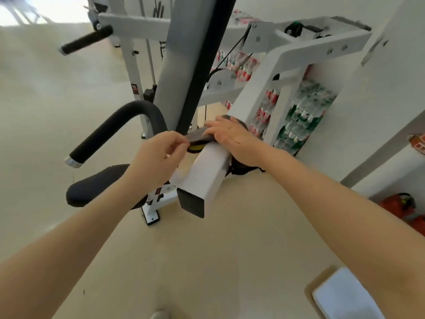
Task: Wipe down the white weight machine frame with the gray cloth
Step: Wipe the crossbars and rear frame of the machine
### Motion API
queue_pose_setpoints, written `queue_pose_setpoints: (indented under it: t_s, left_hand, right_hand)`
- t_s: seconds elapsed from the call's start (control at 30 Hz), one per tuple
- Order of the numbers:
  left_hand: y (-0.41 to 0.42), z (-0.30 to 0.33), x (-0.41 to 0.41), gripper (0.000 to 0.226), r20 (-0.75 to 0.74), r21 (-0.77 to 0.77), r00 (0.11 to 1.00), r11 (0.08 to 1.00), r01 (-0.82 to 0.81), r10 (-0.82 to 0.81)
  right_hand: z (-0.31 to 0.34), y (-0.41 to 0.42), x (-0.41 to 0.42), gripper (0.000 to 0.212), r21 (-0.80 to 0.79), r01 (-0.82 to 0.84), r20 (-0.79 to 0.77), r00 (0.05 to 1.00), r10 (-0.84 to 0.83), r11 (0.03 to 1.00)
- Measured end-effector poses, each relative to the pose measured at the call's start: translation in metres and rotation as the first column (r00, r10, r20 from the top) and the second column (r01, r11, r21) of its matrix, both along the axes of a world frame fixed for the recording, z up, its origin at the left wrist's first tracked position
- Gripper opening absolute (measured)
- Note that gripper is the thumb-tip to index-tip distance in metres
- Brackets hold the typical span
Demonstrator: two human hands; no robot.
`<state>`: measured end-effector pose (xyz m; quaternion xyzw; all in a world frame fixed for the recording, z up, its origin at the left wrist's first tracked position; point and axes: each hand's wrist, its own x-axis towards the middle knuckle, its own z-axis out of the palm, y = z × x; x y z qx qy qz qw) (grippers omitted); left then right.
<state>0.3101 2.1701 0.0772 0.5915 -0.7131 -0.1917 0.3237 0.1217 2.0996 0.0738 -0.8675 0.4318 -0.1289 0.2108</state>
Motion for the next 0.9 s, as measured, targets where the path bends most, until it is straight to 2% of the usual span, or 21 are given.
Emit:
queue_pose_setpoints:
  t_s: [0.1,0.17,0.27,0.33,0.37,0.4,0.47,0.53,0.6,0.7,0.77,0.8,0.83,0.9]
  left_hand:
    - [0.014,-0.004,-0.004,0.009,0.031,0.213,0.997,0.975,0.061,-0.069]
    - [0.021,-0.008,-0.005,0.022,0.034,0.238,0.995,0.968,0.078,-0.089]
    - [0.028,-0.009,-0.003,0.027,0.056,0.181,0.996,0.982,0.051,-0.062]
    - [0.030,-0.011,-0.001,0.023,0.119,0.126,0.993,0.992,-0.002,-0.013]
    - [0.030,-0.011,0.000,0.023,0.141,0.087,0.990,0.996,-0.019,0.007]
    - [0.030,-0.011,0.000,0.024,0.146,0.043,0.989,0.999,-0.020,0.013]
    - [0.030,-0.011,0.001,0.024,0.171,-0.061,0.985,0.997,0.047,-0.036]
    - [0.026,-0.011,-0.001,0.027,0.292,-0.148,0.948,0.974,0.173,-0.124]
    - [0.019,-0.008,-0.003,0.024,0.418,-0.213,0.893,0.937,0.277,-0.169]
    - [0.007,-0.005,-0.004,0.018,0.544,-0.257,0.820,0.894,0.367,-0.180]
    - [0.000,-0.008,-0.003,0.022,0.569,-0.263,0.807,0.893,0.364,-0.162]
    - [-0.003,-0.010,-0.003,0.024,0.553,-0.262,0.818,0.898,0.354,-0.161]
    - [-0.005,-0.011,-0.002,0.024,0.518,-0.262,0.840,0.905,0.335,-0.160]
    - [-0.012,-0.011,-0.005,0.023,0.433,-0.222,0.887,0.935,0.278,-0.161]
  right_hand:
    - [0.003,-0.001,0.003,0.034,-0.049,0.037,-0.094,0.995,-0.042,0.998]
    - [0.001,0.014,0.011,0.031,0.013,-0.062,-0.077,0.995,0.062,0.998]
    - [0.002,0.040,0.013,0.037,0.213,-0.206,-0.006,0.977,0.212,0.955]
    - [0.011,0.047,0.009,0.039,0.416,-0.211,0.187,0.972,0.145,0.884]
    - [0.016,0.047,0.006,0.039,0.465,-0.191,0.260,0.963,0.074,0.864]
    - [0.018,0.045,0.004,0.039,0.452,-0.155,0.279,0.960,0.026,0.879]
    - [0.018,0.044,0.003,0.038,0.366,-0.092,0.222,0.975,0.009,0.926]
    - [0.015,0.047,0.008,0.037,0.347,-0.102,0.171,0.984,0.044,0.932]
    - [0.012,0.049,0.011,0.038,0.352,-0.103,0.206,0.978,0.030,0.930]
    - [0.010,0.045,0.009,0.040,0.280,0.027,0.308,0.944,-0.116,0.960]
    - [0.004,0.041,0.005,0.037,0.035,0.237,0.252,0.938,-0.238,0.971]
    - [-0.001,0.040,0.003,0.036,-0.061,0.357,0.256,0.908,-0.331,0.932]
    - [-0.005,0.041,0.001,0.033,-0.057,0.474,0.298,0.848,-0.438,0.879]
    - [-0.014,0.046,-0.003,0.026,0.203,0.614,0.369,0.673,-0.641,0.763]
